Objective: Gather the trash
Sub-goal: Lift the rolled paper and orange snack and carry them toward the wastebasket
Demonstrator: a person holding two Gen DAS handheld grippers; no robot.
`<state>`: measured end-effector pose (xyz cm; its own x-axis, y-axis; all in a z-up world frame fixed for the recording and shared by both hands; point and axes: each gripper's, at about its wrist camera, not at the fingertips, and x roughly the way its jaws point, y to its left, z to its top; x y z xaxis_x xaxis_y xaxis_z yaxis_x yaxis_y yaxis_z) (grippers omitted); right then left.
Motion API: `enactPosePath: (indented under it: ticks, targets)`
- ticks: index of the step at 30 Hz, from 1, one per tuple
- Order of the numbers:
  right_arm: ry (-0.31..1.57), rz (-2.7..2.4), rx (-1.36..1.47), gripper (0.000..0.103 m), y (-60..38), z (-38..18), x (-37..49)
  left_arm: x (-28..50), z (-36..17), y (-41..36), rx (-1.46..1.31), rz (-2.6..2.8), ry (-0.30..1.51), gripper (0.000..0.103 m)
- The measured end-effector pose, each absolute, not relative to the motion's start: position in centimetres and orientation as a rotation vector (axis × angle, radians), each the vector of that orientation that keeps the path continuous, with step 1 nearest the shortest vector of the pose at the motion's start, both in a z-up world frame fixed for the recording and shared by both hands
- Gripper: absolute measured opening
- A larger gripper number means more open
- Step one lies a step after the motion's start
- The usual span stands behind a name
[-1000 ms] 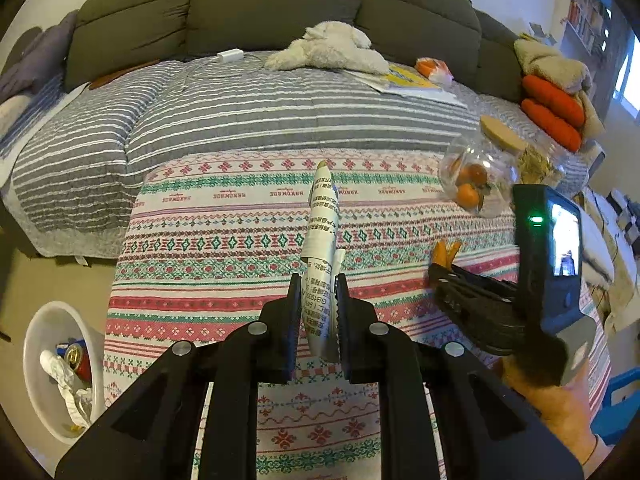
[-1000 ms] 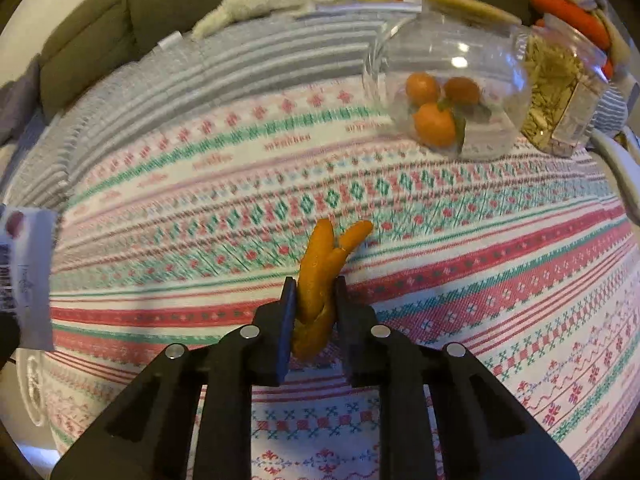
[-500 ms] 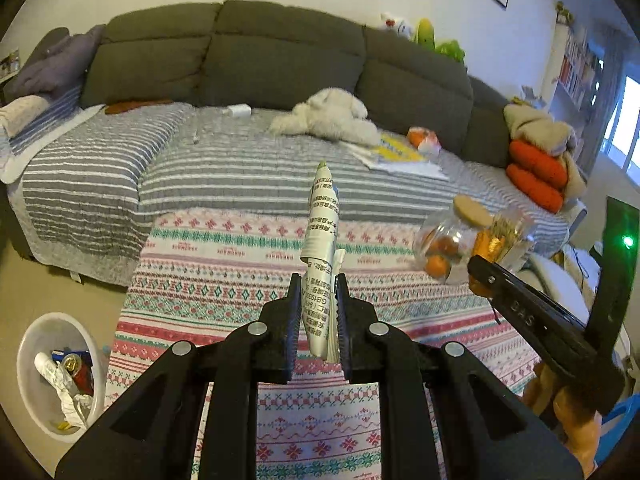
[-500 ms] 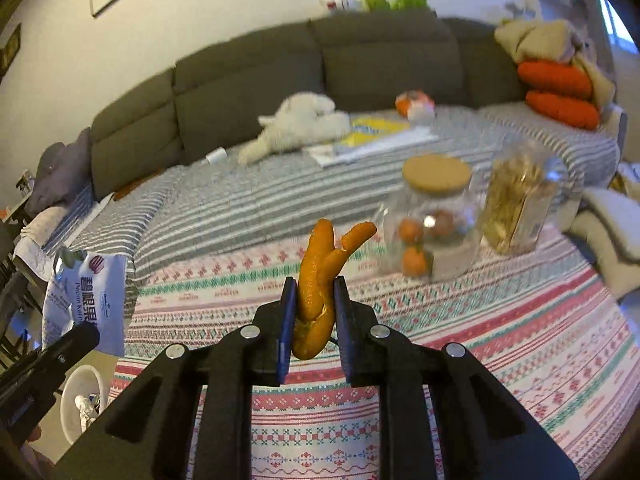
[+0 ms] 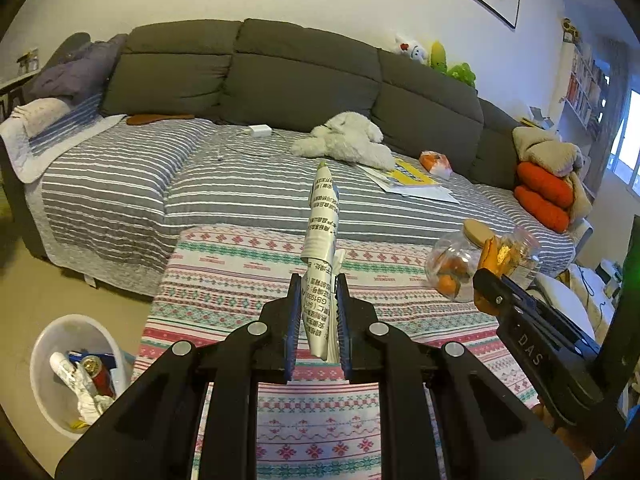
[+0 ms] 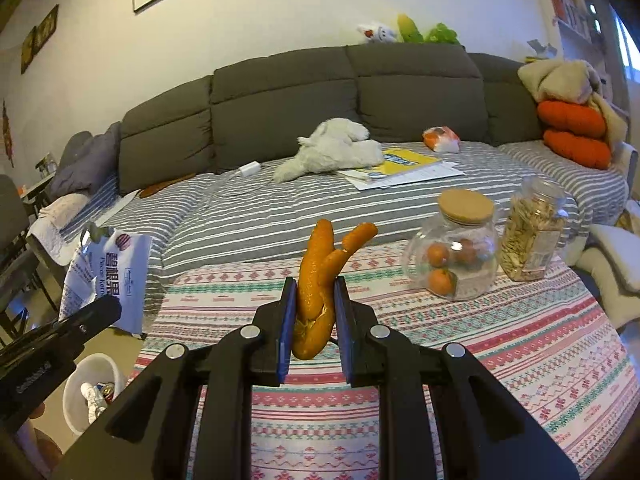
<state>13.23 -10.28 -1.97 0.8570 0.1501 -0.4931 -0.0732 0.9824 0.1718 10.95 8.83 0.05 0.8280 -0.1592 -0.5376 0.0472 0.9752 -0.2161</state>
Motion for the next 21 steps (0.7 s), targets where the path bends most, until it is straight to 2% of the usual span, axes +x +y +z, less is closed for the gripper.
enactPosePath:
  ticks: [21]
  targets:
    - [0.534, 0.299, 0.128, 0.019, -0.6, -1.9, 11.8, 7.8, -0.1, 17.2, -0.193, 0.044, 0.596, 0.015]
